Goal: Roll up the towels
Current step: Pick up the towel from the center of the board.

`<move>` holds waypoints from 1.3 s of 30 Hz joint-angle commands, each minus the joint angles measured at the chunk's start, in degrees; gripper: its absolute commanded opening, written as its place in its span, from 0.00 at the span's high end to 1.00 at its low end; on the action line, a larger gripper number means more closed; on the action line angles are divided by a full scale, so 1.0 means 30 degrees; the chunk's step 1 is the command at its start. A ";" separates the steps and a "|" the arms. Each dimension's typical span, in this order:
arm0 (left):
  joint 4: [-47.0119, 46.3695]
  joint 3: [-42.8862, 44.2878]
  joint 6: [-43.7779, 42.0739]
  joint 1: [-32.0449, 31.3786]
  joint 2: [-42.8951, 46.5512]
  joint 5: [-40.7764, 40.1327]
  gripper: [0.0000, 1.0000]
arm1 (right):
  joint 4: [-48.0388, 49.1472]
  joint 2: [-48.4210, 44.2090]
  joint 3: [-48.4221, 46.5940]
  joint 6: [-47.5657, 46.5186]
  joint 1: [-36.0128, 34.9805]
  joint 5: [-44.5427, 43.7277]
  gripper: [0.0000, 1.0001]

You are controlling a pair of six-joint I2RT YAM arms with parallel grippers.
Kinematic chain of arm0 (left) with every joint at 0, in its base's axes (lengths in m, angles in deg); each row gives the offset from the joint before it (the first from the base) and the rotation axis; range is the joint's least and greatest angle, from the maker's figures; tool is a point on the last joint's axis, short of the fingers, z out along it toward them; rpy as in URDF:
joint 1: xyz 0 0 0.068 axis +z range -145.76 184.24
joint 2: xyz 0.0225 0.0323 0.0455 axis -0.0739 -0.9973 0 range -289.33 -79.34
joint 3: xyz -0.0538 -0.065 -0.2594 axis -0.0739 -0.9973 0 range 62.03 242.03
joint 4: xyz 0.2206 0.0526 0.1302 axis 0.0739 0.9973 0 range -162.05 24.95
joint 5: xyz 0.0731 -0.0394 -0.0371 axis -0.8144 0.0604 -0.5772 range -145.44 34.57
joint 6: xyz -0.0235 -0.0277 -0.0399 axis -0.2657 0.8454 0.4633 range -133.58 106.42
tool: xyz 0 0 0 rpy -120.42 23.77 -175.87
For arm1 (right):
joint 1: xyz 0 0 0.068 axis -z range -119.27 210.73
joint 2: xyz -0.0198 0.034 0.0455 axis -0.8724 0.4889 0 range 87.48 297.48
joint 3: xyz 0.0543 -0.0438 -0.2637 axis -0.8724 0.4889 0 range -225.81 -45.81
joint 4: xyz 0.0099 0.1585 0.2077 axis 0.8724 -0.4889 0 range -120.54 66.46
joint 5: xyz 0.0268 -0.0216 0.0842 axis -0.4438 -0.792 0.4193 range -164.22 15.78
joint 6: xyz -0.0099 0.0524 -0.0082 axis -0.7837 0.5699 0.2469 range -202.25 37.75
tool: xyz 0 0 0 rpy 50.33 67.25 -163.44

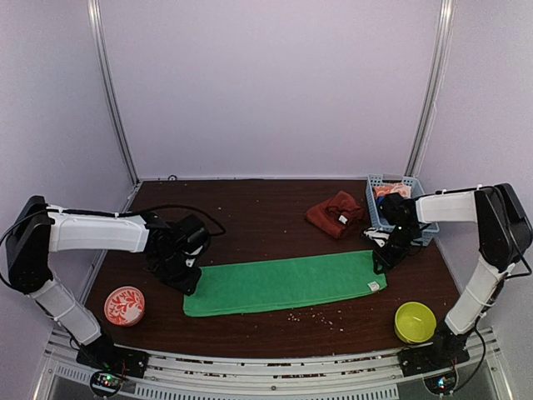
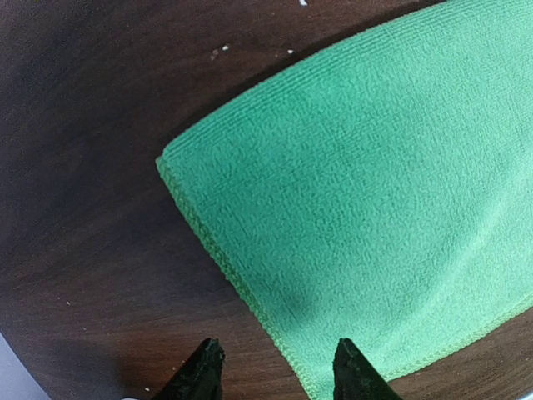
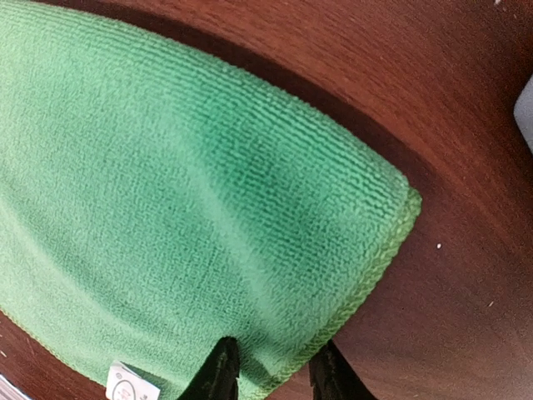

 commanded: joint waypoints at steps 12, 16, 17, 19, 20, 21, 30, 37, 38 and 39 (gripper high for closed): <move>-0.0762 -0.0882 0.0104 0.0361 0.0153 -0.0601 0.54 | 0.0863 -0.0492 0.0010 0.0275 0.0029 0.1112 1.00; -0.0987 -0.1242 0.0486 0.0552 0.0082 -0.0516 0.55 | -0.0176 -0.1390 -0.0812 0.0168 0.0025 0.2532 1.00; -0.1028 -0.1324 0.0625 0.0636 0.0047 -0.0527 0.56 | -0.0353 -0.1610 -0.1001 0.0179 0.0023 0.3127 1.00; -0.1013 -0.1499 0.0907 0.0948 -0.0011 -0.0412 0.56 | -0.0626 -0.1995 -0.1315 0.0374 0.0024 0.4093 1.00; -0.1013 -0.1594 0.0967 0.1117 -0.0002 -0.0390 0.57 | -0.0761 -0.2151 -0.1492 0.0374 0.0023 0.4534 1.00; -0.1024 -0.1649 0.1036 0.1259 0.0036 -0.0405 0.57 | -0.0983 -0.2229 -0.1768 0.0388 -0.0002 0.4827 1.00; -0.0805 -0.1784 0.0863 0.2286 0.0519 -0.0268 0.59 | -0.3102 -0.1964 -0.4167 0.0389 -0.0551 0.7389 1.00; -0.0492 -0.1905 0.0896 0.2545 0.0080 -0.0256 0.59 | -0.3685 -0.1269 -0.5175 0.0325 -0.2737 0.9353 1.00; -0.0501 -0.1934 0.0910 0.2566 -0.0001 -0.0282 0.59 | -0.3714 -0.1108 -0.5296 0.0320 -0.3087 0.9654 1.00; -0.0528 -0.1937 0.0901 0.2550 -0.0052 -0.0231 0.59 | -0.3681 -0.0934 -0.5425 0.0407 -0.3482 0.9796 1.00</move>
